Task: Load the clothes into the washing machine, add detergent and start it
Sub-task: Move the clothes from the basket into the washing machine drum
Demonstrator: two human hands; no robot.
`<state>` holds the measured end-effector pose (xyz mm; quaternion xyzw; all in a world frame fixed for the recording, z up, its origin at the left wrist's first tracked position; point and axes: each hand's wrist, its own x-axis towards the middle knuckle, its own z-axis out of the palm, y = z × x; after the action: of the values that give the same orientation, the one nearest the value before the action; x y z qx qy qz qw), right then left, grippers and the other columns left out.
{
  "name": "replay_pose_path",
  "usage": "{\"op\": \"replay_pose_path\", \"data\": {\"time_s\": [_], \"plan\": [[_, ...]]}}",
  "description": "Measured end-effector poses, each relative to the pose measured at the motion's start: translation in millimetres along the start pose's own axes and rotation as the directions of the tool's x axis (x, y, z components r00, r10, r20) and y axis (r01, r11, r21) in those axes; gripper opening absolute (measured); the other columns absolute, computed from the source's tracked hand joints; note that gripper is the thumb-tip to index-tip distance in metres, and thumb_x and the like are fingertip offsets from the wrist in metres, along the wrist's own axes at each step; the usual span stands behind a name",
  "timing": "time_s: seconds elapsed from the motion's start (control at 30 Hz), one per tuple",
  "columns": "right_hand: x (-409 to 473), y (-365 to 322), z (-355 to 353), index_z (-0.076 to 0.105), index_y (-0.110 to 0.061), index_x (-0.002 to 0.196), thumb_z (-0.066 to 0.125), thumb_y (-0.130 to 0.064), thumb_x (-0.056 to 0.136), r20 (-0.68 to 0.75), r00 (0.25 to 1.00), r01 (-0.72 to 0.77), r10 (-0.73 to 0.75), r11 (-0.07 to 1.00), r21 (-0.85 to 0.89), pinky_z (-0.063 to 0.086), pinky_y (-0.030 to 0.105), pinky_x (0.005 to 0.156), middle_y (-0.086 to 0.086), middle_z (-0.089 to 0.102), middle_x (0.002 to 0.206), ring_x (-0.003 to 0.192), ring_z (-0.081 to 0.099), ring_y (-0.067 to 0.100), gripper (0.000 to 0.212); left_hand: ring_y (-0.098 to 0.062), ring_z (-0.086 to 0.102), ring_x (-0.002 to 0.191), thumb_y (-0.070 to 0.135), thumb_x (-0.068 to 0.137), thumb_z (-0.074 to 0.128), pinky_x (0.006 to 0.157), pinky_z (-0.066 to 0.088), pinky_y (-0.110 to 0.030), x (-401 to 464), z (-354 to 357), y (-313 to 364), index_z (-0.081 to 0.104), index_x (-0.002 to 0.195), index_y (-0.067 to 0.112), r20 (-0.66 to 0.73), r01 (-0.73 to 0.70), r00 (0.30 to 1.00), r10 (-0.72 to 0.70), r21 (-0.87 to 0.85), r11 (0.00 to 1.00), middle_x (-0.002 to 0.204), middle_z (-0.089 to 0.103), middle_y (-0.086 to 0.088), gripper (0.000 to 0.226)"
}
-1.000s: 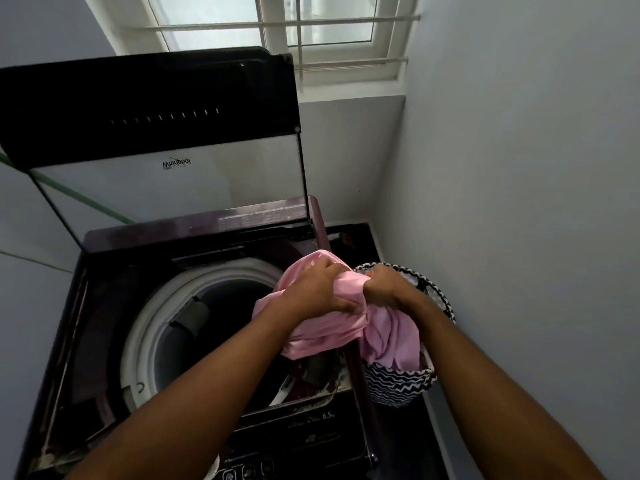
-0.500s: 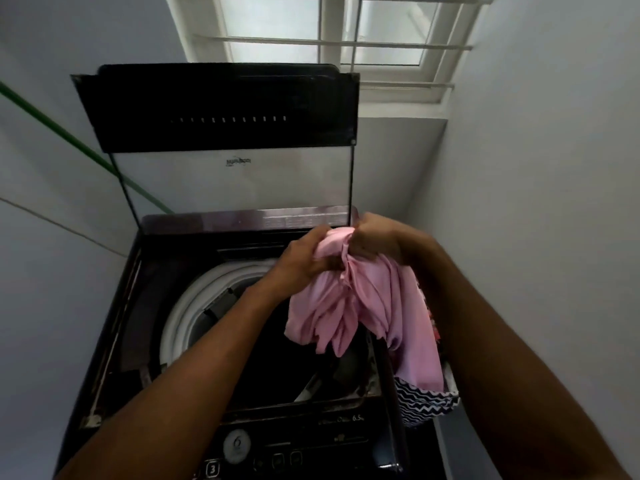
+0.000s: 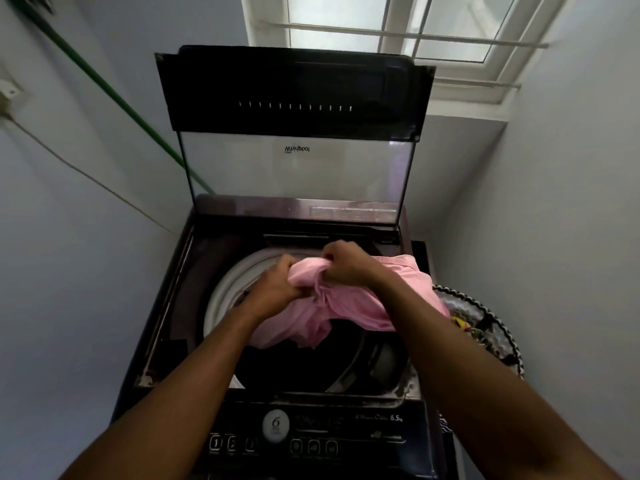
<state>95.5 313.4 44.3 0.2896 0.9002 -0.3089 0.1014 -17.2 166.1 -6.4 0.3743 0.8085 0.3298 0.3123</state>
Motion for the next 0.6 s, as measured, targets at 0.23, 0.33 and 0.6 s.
{"op": "replay_pose_path", "data": {"time_s": [0.23,0.33,0.6], "plan": [[-1,28,44,0.068,-0.010,0.121,0.077,-0.008,0.074,0.095,0.995,0.010,-0.003,0.997,-0.075,0.043,0.026,0.088,0.009,0.067,0.125,0.113,0.061,0.026,0.048,-0.018,0.059,0.111,0.019,0.072,0.081,0.091,0.051,-0.034,-11,25,-37,0.049,0.125,0.022,0.187,0.095,0.975,-0.118,0.129,0.987,0.125,0.059,-0.003,0.062],[-1,40,43,0.065,-0.013,0.126,0.084,-0.018,0.071,0.071,0.997,0.016,-0.009,0.995,-0.096,0.041,0.028,0.093,0.008,0.064,0.130,0.117,0.057,0.026,0.059,-0.020,0.054,0.119,0.023,0.068,0.080,0.099,0.048,-0.037,-5,33,-28,0.046,0.134,0.026,0.236,0.052,0.967,-0.098,0.196,0.979,0.134,0.051,-0.005,0.074],[-36,99,1,0.011,-0.035,0.156,0.093,-0.046,0.053,0.025,0.981,-0.182,0.193,0.956,-0.229,0.019,0.064,0.113,0.007,-0.001,0.165,0.150,0.004,0.035,0.132,-0.020,0.026,0.142,0.035,0.064,0.089,0.116,0.020,-0.028,15,77,55,0.033,0.150,0.023,0.311,-0.324,0.917,0.251,0.211,0.922,0.153,0.032,-0.001,0.103]]}}
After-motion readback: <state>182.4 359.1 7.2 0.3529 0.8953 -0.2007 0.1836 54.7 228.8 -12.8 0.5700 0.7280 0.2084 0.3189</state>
